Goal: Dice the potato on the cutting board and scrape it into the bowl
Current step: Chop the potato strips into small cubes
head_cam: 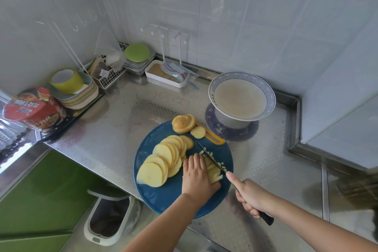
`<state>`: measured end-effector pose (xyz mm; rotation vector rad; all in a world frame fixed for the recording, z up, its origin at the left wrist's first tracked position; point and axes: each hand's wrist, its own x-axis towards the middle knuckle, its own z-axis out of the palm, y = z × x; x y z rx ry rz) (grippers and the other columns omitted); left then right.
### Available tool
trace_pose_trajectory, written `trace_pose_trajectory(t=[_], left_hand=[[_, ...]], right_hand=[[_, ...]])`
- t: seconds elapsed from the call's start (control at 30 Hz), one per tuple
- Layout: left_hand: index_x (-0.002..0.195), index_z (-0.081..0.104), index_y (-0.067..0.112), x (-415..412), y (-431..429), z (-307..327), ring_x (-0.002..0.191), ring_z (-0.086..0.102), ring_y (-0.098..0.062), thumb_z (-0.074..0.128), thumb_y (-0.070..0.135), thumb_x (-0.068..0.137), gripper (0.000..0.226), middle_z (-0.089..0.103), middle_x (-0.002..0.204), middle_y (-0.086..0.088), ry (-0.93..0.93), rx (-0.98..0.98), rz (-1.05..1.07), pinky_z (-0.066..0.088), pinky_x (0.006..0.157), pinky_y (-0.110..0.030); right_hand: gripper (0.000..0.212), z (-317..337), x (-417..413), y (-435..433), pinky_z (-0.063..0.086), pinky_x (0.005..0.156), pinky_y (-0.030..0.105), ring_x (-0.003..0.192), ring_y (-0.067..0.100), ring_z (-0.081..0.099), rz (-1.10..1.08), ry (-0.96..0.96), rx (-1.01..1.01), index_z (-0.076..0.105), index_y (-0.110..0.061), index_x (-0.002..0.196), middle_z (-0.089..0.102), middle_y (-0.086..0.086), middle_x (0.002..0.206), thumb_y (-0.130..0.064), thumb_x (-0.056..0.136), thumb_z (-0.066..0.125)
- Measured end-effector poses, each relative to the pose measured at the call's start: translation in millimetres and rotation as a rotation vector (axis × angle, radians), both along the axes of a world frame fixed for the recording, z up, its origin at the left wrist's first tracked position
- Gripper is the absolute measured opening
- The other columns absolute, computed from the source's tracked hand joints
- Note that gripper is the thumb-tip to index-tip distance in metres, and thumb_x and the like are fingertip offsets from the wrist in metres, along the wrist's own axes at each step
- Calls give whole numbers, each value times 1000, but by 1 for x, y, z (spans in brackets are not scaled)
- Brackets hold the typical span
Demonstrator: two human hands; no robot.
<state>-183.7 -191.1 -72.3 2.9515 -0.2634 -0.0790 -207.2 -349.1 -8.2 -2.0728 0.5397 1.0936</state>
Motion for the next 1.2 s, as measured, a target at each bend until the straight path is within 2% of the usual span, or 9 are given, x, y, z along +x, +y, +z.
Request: trace_pose_trajectory(t=[0.27,0.43,0.57,0.67,0.97,1.2], left_hand=[[113,66,1,1,0,-3,101,63,-32,36,67,59,90,65,111,-15,25,5,-10,51,91,-47],[115,64,1,0,1,-6,104,62,-31,37,68,61,90,65,113,-13,11,2,7,49,94,-47],[115,62,3,-2,-1,-5,103,62,-30,39,67,57,89,64,112,-10,-15,-24,37,48,95,-50],[116,58,3,-3,-1,-4,101,60,-30,42,66,54,89,62,111,-10,-28,-50,51,50,95,-48],[114,56,2,-3,0,-6,99,57,-31,44,69,58,88,60,107,-12,-42,-49,61,50,94,-48],[112,60,-1,-4,0,-4,96,58,-33,39,70,59,91,60,104,-14,-32,-34,58,52,90,-48]], right_hand=[[68,-19,-2,3,32,41,24,30,16,28,11,-88,-63,27,-17,59,29,-4,34,-78,90,21],[68,-28,-3,12,33,39,24,29,15,31,-18,-122,-35,30,-16,58,32,-4,33,-76,90,22],[69,-29,-2,11,28,39,23,34,17,25,-146,-93,103,28,-17,55,26,1,42,-77,89,29],[69,-25,-2,6,27,38,22,35,17,28,-222,-68,228,33,-14,56,30,5,46,-75,88,34],[70,-4,-12,-13,28,40,24,35,18,28,-168,-99,278,36,-14,54,30,6,46,-76,87,36],[70,-6,-20,-14,30,40,23,33,19,29,-68,-156,189,35,-15,52,32,7,44,-76,87,35]])
